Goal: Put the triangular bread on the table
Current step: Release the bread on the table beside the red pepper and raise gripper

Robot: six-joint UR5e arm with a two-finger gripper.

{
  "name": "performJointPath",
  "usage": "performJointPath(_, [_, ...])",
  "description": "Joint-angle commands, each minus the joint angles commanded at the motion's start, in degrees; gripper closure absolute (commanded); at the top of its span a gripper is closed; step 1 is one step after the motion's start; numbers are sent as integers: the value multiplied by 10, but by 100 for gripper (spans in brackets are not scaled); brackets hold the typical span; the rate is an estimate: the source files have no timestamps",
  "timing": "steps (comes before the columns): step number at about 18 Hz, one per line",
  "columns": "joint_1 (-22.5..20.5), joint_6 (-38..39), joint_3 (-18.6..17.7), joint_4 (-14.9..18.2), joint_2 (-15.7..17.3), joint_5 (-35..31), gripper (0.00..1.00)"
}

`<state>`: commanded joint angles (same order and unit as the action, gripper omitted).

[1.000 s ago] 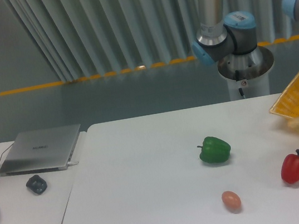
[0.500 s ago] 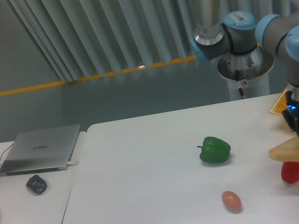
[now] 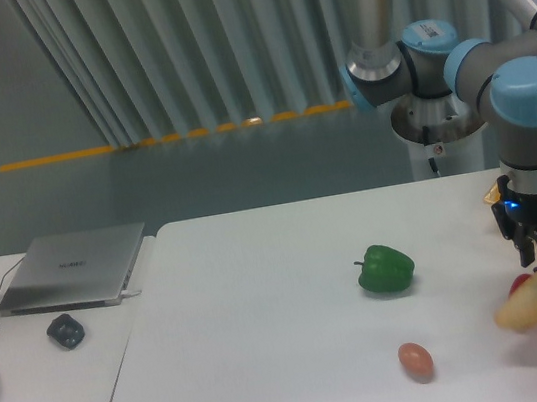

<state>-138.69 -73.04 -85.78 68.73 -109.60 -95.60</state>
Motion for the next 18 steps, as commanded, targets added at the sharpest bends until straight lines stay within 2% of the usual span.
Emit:
performJointPath(3, [7, 8, -8, -12, 2, -16, 0])
performJointPath(8, [4, -3, -13, -12, 12, -15, 0])
performJointPath(12, [-3, -74, -7, 3, 20, -15, 0])
performJointPath(15, [-26, -112, 15, 52, 21, -13, 0])
performJointPath(18, [-53, -149, 58, 114, 18, 18, 0])
